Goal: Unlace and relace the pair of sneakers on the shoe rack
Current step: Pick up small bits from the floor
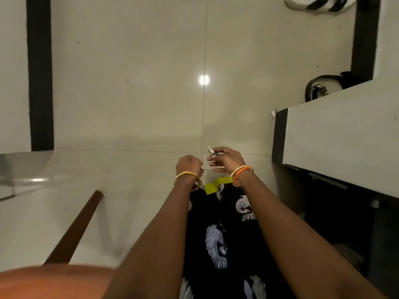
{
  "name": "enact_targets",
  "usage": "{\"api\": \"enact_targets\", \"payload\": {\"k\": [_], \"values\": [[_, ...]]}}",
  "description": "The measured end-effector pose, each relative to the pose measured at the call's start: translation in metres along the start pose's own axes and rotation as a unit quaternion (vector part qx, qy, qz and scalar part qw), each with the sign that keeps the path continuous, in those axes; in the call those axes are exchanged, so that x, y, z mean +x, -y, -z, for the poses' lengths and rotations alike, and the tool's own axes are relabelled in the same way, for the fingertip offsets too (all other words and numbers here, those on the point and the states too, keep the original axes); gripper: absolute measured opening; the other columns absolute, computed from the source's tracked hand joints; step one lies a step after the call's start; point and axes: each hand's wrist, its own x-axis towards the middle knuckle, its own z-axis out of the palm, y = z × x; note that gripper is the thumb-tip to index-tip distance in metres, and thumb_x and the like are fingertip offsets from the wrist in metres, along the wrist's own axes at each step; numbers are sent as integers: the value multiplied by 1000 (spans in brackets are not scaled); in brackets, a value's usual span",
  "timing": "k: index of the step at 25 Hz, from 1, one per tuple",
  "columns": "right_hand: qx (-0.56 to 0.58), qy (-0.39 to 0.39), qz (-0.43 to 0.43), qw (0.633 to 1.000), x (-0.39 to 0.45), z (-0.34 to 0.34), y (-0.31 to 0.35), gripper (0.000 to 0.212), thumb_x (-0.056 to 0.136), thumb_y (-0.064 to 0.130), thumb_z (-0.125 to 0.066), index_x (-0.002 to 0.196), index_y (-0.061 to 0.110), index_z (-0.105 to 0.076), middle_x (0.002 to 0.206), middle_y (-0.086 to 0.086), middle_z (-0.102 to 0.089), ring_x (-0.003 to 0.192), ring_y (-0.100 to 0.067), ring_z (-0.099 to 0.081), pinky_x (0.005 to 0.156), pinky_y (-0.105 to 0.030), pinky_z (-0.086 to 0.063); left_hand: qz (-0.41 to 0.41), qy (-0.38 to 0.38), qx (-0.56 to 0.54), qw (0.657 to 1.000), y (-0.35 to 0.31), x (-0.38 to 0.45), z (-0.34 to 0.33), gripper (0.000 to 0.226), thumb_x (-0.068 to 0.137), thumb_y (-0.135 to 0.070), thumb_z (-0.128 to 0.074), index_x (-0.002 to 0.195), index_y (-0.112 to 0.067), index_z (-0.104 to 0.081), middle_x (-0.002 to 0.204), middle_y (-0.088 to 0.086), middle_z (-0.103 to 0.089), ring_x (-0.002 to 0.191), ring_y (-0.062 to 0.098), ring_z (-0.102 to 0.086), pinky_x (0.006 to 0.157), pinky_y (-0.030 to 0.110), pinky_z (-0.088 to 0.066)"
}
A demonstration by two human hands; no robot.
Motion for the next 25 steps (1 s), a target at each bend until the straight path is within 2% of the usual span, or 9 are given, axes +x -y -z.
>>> {"api": "enact_targets", "payload": {"k": [2,5,8,13,17,19,21,23,25], "values": [[57,2,-27,998,-49,8,3,11,92,8,-52,95,10,-63,81,-5,-68,68,-14,-63,62,-26,-52,-43,22,38,998,-12,-48,12,29,85,-4,-38,64,-3,-58,56,13,-56,48,25,-57,56,33,-53],[153,-23,-31,987,-120,21,-1,19,92,19,-48,87,9,-63,86,-8,-69,71,-16,-64,63,-28,-51,-84,79,63,991,-19,-116,21,29,82,-4,-39,61,-2,-58,55,12,-54,44,25,-56,58,38,-54],[246,-61,-14,967,-181,37,-21,21,93,25,-47,86,11,-60,86,-10,-70,71,-19,-66,64,-28,-52,-138,132,128,973,-17,-175,18,27,86,-12,-41,67,-6,-60,61,8,-58,48,23,-56,51,28,-48],[383,-134,5,914,-262,72,-77,15,93,20,-49,86,15,-62,82,-8,-68,68,-17,-65,57,-25,-52,-155,249,224,929,19,-242,-20,23,90,-1,-38,77,-7,-55,66,10,-58,52,21,-53,53,27,-45],[531,-191,31,825,-318,118,-142,15,94,12,-46,91,13,-61,77,-5,-71,68,-17,-67,62,-29,-52,-181,323,258,893,52,-295,-71,25,86,14,-42,91,-6,-55,72,8,-61,59,16,-59,58,26,-51],[600,-219,76,766,-353,147,-185,20,94,2,-42,98,7,-61,82,-7,-72,75,-19,-68,65,-30,-54,-215,367,255,868,74,-330,-102,30,86,18,-44,100,-7,-53,79,8,-63,64,13,-63,58,20,-54],[633,-257,130,719,-389,172,-229,24,92,-8,-42,101,4,-60,83,-7,-73,77,-17,-71,63,-26,-57,-231,410,266,841,100,-364,-133,28,86,17,-50,104,-5,-53,83,11,-65,74,17,-65,67,21,-56],[652,-312,168,670,-425,191,-276,23,91,-11,-45,98,3,-61,83,-7,-74,78,-16,-72,65,-24,-57,-231,440,297,815,135,-397,-165,21,86,13,-54,98,-4,-55,86,14,-65,80,22,-65,73,25,-57],[669,-370,180,619,-457,204,-317,20,89,-11,-49,94,2,-62,81,-7,-74,78,-18,-72,66,-24,-58,-242,456,339,787,168,-426,-190,19,85,12,-57,85,-7,-58,85,13,-65,79,22,-65,69,23,-58]]}}
